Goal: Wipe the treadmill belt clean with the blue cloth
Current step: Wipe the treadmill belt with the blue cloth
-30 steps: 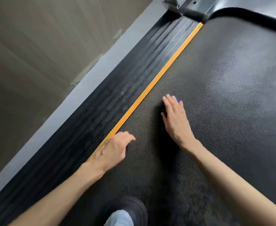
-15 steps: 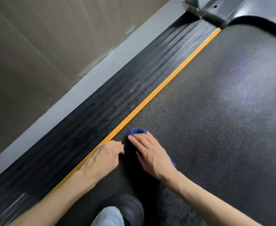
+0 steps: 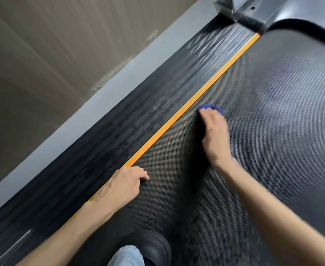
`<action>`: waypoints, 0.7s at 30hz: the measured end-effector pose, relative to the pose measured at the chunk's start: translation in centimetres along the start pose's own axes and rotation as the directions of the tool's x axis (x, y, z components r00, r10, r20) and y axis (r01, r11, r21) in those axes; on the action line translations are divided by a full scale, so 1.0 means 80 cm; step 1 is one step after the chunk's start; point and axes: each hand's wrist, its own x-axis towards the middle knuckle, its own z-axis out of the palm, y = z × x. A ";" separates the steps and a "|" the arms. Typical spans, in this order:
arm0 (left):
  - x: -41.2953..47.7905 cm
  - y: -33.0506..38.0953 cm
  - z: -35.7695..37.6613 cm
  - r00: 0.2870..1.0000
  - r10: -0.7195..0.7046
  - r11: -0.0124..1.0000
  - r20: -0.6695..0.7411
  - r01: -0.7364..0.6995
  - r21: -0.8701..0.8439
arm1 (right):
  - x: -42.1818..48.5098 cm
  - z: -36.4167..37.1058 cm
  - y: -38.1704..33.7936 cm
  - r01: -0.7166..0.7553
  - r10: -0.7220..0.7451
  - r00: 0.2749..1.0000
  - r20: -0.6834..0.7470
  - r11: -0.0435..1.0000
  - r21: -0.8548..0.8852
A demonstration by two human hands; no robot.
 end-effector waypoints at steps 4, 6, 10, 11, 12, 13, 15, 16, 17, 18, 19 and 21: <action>0.008 0.003 -0.006 0.998 -0.057 0.997 0.032 0.055 0.051 | -0.137 0.034 -0.072 0.377 -0.406 0.876 0.260 0.913 0.156; 0.012 0.009 -0.009 0.996 -0.090 0.993 0.017 0.089 0.078 | -0.147 0.032 -0.057 0.558 -0.570 0.744 0.349 0.817 0.145; 0.021 0.020 -0.011 0.992 -0.125 0.986 0.022 0.121 0.111 | -0.062 0.001 0.012 0.520 -0.501 0.823 0.269 0.854 0.001; 0.022 0.021 -0.011 0.992 -0.123 0.986 0.027 0.119 0.118 | -0.033 -0.010 0.037 0.404 -0.387 0.899 0.206 0.914 -0.046; 0.024 0.023 -0.011 0.992 -0.124 0.985 0.027 0.120 0.125 | -0.007 -0.024 0.061 0.276 -0.261 0.953 0.153 0.957 -0.087; 0.025 0.025 -0.011 0.991 -0.129 0.983 0.023 0.124 0.137 | 0.016 -0.035 0.083 0.167 -0.155 0.982 0.108 0.980 -0.113; 0.026 0.029 -0.010 0.991 -0.137 0.980 -0.012 0.137 0.147 | 0.042 -0.047 0.101 0.033 -0.029 0.998 0.052 0.996 -0.086; 0.025 0.032 -0.011 0.989 -0.145 0.977 -0.028 0.147 0.156 | 0.045 -0.046 0.097 -0.010 0.011 1.000 0.022 0.998 -0.060; 0.025 0.034 -0.011 0.988 -0.153 0.974 -0.035 0.156 0.163 | 0.043 -0.042 0.088 -0.045 0.045 0.999 0.005 0.998 -0.045; 0.024 0.037 -0.010 0.987 -0.155 0.974 -0.042 0.160 0.163 | 0.036 -0.038 0.076 -0.071 0.071 0.997 0.001 0.997 -0.039; 0.024 0.038 -0.009 0.987 -0.150 0.975 -0.050 0.156 0.159 | 0.026 -0.033 0.063 -0.069 0.069 0.998 0.011 0.997 -0.027; 0.023 0.041 -0.005 0.991 -0.120 0.982 -0.066 0.128 0.140 | -0.005 -0.029 0.035 0.015 -0.015 1.000 0.026 1.000 0.007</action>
